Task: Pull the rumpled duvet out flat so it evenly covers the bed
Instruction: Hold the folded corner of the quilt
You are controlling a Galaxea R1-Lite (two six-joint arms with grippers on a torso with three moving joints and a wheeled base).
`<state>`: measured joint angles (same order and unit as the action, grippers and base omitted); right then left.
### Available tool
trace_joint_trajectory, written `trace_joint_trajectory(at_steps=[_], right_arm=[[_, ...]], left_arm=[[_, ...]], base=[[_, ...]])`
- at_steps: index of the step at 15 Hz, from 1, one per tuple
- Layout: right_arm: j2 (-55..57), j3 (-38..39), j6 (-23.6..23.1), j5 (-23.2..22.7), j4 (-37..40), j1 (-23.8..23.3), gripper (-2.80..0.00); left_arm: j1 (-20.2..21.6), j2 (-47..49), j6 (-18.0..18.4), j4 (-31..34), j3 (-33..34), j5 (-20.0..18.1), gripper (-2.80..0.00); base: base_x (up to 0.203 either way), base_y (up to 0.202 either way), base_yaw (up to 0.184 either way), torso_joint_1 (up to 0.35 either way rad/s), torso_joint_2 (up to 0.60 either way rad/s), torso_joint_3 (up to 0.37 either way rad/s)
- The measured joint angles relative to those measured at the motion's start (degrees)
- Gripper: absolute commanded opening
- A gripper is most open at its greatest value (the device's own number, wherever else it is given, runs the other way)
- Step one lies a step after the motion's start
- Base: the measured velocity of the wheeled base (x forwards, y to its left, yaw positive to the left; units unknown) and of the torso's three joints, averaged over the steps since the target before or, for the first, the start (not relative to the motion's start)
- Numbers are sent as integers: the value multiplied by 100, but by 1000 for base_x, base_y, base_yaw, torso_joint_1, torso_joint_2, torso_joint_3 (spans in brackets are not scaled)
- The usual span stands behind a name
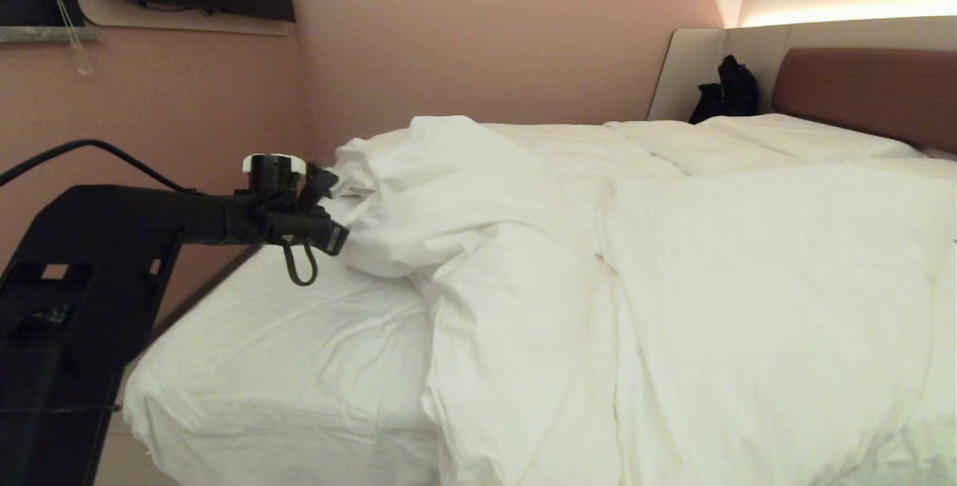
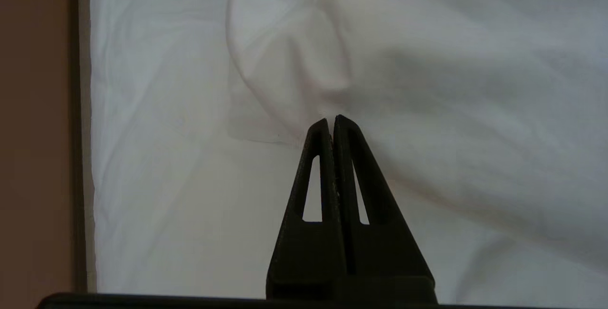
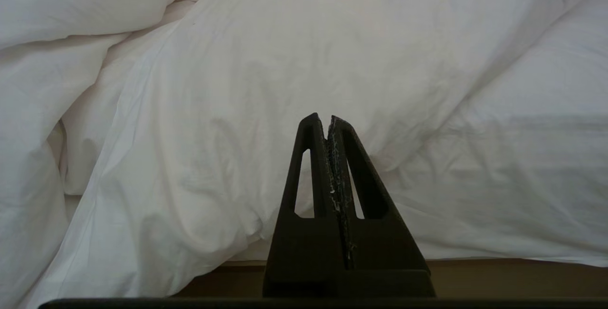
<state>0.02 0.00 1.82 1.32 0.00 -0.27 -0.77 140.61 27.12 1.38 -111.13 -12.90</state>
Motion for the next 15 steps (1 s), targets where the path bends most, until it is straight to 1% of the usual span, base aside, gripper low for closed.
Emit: trace_joint_trajectory(at_steps=[1, 2, 3, 6, 7, 9, 10, 12, 13, 15], right_arm=[[0, 0, 0, 0, 0, 0, -280], [0, 0, -1, -1, 0, 0, -280], [0, 0, 2, 0, 0, 0, -280], [0, 0, 5, 0, 0, 0, -280], [0, 0, 2, 0, 1, 0, -280], [0, 0, 2, -2, 0, 0, -280], [0, 0, 3, 0, 0, 0, -280], [0, 0, 2, -1, 0, 0, -280], [0, 0, 2, 0, 0, 0, -280], [0, 0, 2, -2, 0, 0, -280]], left_arm=[[44, -1, 80, -4, 9, -108, -193], [73, -25, 112, 5, 36, -253, 0], [94, -64, 132, 20, 72, -397, 0], [115, -133, 152, 30, 108, -461, 0], [179, -178, 327, 197, 127, -631, 0], [352, -309, 1001, 740, 165, -1260, 0], [400, -358, 1259, 980, 162, -1476, 0], [423, -492, 1656, 1468, 212, -1894, 0], [451, -551, 1789, 1652, 212, -2051, 0], [488, -557, 1869, 1771, 97, -2133, 0]], base=[[0, 0, 0, 0, 0, 0], [0, 0, 0, 0, 0, 0], [0, 0, 0, 0, 0, 0], [0, 0, 0, 0, 0, 0], [0, 0, 0, 0, 0, 0], [0, 0, 0, 0, 0, 0], [0, 0, 0, 0, 0, 0], [0, 0, 0, 0, 0, 0], [0, 0, 0, 0, 0, 0], [0, 0, 0, 0, 0, 0]])
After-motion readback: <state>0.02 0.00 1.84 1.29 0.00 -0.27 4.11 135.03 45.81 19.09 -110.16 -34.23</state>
